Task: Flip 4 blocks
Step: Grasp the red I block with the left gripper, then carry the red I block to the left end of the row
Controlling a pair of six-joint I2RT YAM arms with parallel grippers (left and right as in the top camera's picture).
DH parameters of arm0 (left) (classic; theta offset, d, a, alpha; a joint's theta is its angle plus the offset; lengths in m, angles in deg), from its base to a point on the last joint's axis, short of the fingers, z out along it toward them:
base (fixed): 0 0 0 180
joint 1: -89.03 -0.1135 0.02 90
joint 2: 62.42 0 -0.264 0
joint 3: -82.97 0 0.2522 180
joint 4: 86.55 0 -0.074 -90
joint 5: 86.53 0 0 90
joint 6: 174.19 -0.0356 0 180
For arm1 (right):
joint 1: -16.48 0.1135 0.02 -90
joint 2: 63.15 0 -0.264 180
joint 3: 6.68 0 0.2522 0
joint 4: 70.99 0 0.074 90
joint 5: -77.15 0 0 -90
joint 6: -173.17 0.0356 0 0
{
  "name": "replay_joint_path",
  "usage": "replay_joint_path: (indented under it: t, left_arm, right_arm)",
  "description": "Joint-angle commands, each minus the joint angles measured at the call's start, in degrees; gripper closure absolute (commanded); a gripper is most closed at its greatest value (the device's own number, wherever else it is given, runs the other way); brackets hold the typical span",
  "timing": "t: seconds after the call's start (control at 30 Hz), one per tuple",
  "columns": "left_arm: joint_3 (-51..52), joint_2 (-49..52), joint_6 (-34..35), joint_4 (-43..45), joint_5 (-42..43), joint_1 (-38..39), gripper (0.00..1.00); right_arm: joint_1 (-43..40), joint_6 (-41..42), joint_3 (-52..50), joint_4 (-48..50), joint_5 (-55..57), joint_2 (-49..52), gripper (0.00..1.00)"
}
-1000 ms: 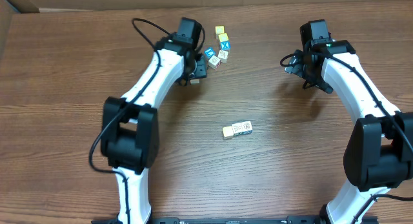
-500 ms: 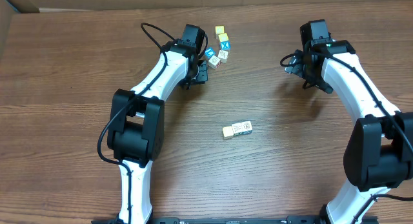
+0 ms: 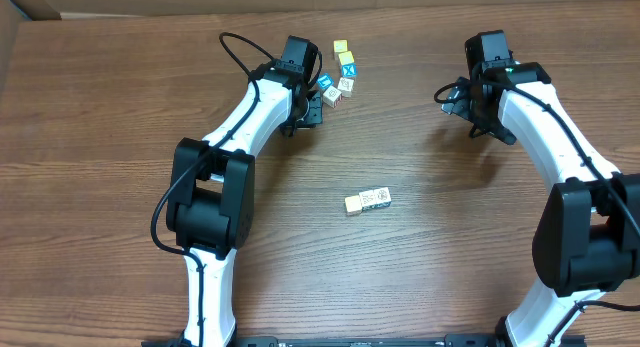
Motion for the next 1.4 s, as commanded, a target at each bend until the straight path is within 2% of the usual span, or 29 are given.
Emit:
replay_joint_path:
  t: [0.0, 0.1, 0.17, 0.5, 0.73, 1.03, 1.37]
  left_arm:
    - [-1.3, -0.2, -0.9, -1.4, 0.0, 0.1, 0.76]
    - [-2.7, -2.1, -0.9, -4.8, 0.1, 0.1, 0.86]
    - [-3.9, -4.4, -0.9, -8.7, 0.1, 0.1, 0.89]
    - [-4.1, -19.6, 1.5, -26.6, 0.8, 1.5, 0.87]
    - [-3.3, -21.5, 7.0, -36.6, 0.7, 4.4, 0.89]
    - [9.0, -21.5, 13.2, -33.0, 2.4, 10.9, 0.89]
    - [24.3, -21.5, 19.9, -15.8, 3.3, 16.5, 0.89]
  right_arm:
    - [0.1, -0.2, 0.8, 0.1, 0.2, -1.5, 0.00]
    - [0.1, -0.2, 0.8, 0.1, 0.2, -1.5, 0.00]
    - [0.1, -0.2, 0.8, 0.1, 0.2, -1.5, 0.00]
    - [0.1, -0.2, 0.8, 0.1, 0.2, -1.5, 0.00]
    - [0.1, -0.2, 0.8, 0.1, 0.2, -1.5, 0.00]
    - [0.1, -0.2, 0.8, 0.1, 0.2, -1.5, 0.00]
    - [0.1, -0.2, 0.8, 0.1, 0.2, -1.5, 0.00]
